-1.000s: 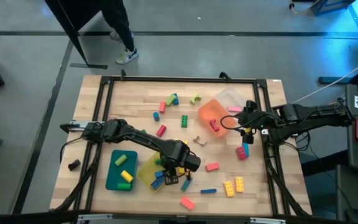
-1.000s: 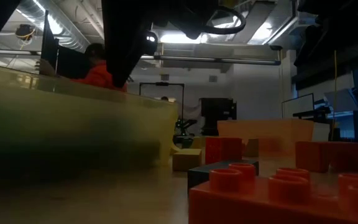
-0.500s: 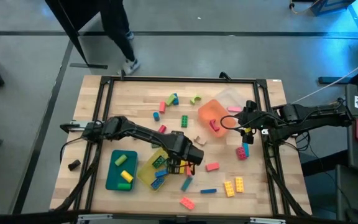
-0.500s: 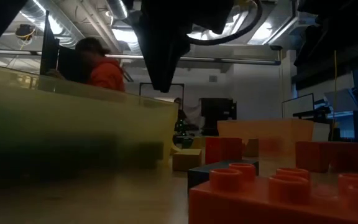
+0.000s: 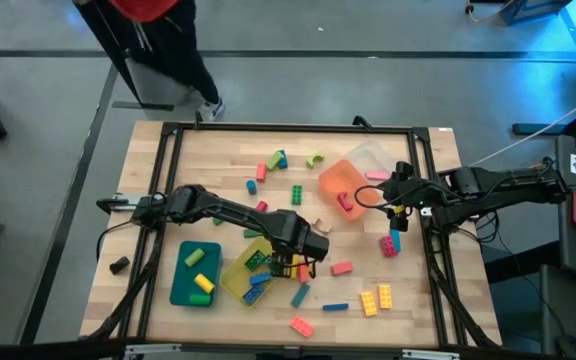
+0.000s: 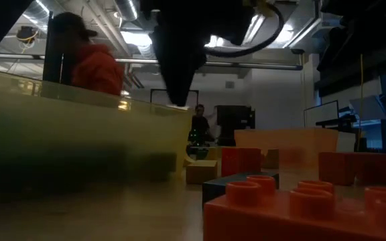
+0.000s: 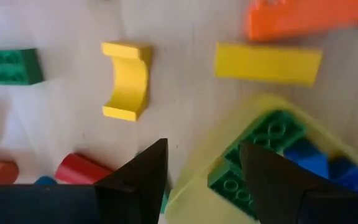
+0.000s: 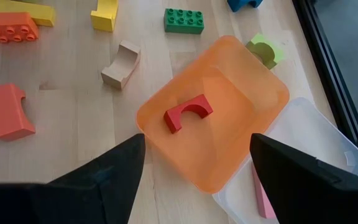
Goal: Sort blocks by size
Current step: Adjust the yellow bin on the table
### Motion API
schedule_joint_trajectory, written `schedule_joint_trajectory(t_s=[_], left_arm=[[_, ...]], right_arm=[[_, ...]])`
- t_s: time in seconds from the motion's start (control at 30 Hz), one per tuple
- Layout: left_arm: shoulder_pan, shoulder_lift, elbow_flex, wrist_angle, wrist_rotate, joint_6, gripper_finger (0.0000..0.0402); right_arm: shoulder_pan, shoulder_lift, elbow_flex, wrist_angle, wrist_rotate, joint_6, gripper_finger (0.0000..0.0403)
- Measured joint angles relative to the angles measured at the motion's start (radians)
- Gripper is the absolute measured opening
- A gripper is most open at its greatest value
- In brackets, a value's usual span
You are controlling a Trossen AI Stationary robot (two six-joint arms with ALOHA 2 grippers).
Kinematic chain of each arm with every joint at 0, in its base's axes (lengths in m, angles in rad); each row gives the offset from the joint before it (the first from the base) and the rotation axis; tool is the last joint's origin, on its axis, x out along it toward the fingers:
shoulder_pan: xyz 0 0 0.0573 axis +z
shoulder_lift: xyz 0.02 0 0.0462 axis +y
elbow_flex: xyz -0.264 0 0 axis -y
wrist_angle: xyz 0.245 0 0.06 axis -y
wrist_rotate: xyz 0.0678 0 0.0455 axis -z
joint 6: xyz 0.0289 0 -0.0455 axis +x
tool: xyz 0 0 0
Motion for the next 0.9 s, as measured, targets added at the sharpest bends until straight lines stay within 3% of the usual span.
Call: schedule_joint_trajectory(t_s=[0.23, 0.47, 0.57, 0.77, 0.9], left_arm=[[-0.021, 0.002, -0.076, -0.017, 0.006, 0.142, 0.0184], [-0.017, 0.003, -0.147, 0.027, 0.005, 0.162, 0.0173], [-0.012, 0.003, -0.15, 0.019, 0.005, 0.152, 0.0137], [-0.005, 0.003, -0.15, -0.057, 0.013, 0.065, 0.0024], [-0.004, 0.003, -0.15, -0.101, 0.018, 0.001, 0.0013]], right_arm=[[0.0, 0.0, 0.0, 0.0, 0.0, 0.0, 0.0292], [0.0, 0.0, 0.0, 0.0, 0.0, 0.0, 0.0292], [0.0, 0.0, 0.0, 0.0, 0.0, 0.0, 0.0292], [0.0, 0.0, 0.0, 0.0, 0.0, 0.0, 0.0292], [0.0, 0.0, 0.0, 0.0, -0.009, 0.0, 0.0292]])
